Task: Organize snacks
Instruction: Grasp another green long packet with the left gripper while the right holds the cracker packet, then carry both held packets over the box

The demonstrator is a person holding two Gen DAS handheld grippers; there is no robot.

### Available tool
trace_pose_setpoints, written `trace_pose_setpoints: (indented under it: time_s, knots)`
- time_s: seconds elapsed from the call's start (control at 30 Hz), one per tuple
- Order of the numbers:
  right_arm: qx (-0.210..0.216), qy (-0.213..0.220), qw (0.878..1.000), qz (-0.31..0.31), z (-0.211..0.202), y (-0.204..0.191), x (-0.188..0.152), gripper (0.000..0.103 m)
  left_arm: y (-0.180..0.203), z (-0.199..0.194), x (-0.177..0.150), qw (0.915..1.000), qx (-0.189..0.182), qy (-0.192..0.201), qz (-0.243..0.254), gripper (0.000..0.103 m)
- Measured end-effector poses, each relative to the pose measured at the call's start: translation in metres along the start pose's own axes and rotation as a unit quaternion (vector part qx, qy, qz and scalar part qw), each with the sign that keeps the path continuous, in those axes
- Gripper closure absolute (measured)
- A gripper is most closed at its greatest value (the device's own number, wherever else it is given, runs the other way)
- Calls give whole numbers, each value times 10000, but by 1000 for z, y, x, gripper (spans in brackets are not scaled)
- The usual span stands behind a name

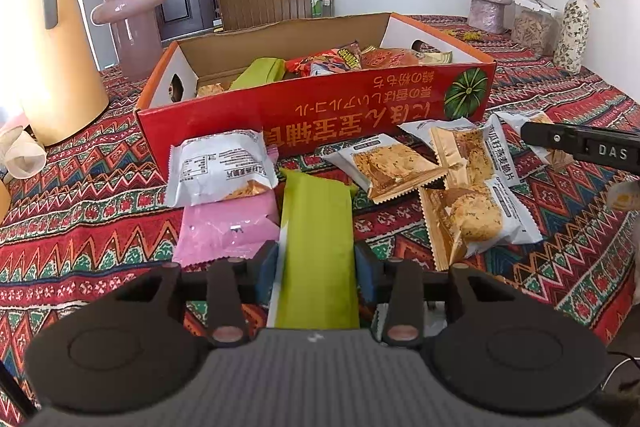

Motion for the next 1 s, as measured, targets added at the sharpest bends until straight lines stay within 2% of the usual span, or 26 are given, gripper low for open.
trace_pose_setpoints:
  time_s: [0.2,0.6,1.0]
  knots:
    - [-51,-1,10000,-65,-2,-2,-1,62,0,5,2,9999,-71,-93,-93,65]
    - [34,122,9998,-157,-15,-14,3,62,-5,-23,13,9988,108,448,-136,65]
    - [129,375,9986,-336,-18,-34,23,62,-24,-44,46,9921,262,1088,-563,65]
Point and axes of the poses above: each gripper's, at about its wrist camera, not at the fingertips, and z roughly the way its jaws point, y to its right, x to its top, the point moved 2 cm from there along z, roughly the way its jaws point
